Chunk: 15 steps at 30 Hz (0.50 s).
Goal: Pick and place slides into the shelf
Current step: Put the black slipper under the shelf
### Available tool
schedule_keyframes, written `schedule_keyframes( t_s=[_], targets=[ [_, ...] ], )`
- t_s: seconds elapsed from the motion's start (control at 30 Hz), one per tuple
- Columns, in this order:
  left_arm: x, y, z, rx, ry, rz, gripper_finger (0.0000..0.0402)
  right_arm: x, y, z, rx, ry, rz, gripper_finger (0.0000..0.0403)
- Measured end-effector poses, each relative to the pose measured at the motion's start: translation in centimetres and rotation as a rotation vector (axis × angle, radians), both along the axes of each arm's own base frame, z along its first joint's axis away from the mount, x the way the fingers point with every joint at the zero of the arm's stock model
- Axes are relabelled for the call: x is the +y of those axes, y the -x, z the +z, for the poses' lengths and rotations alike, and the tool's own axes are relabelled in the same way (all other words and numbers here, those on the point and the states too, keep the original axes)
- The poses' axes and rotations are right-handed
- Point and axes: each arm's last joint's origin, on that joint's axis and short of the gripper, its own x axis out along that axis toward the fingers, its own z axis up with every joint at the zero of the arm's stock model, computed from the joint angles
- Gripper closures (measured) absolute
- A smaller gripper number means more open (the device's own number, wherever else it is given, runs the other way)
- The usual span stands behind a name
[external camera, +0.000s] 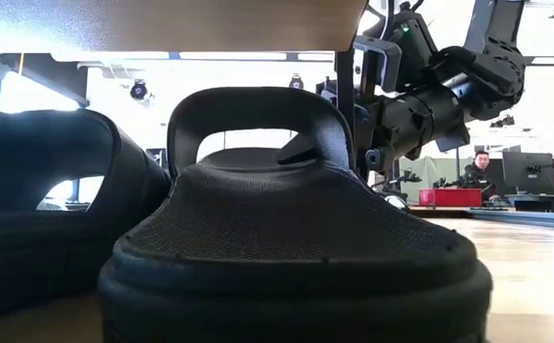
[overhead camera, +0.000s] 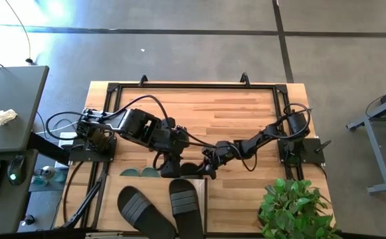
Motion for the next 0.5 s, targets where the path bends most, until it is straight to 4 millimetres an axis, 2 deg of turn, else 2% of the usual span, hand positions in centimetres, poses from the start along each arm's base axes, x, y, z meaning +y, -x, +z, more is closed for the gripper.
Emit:
schedule_keyframes(
  t_s=[0.17,0.5],
  targets=[
    [0.0,0.0,0.0,-0.001,0.0,0.0,0.0202,-0.5,0.0,0.0,-0.011,0.037,0.01,0.0226],
    [0.0,0.1,-0.1,0.012,-0.004,-0.001,0.0202,-1.1,0.7,0.8,0.055,0.159,0.034,0.0224]
  ],
)
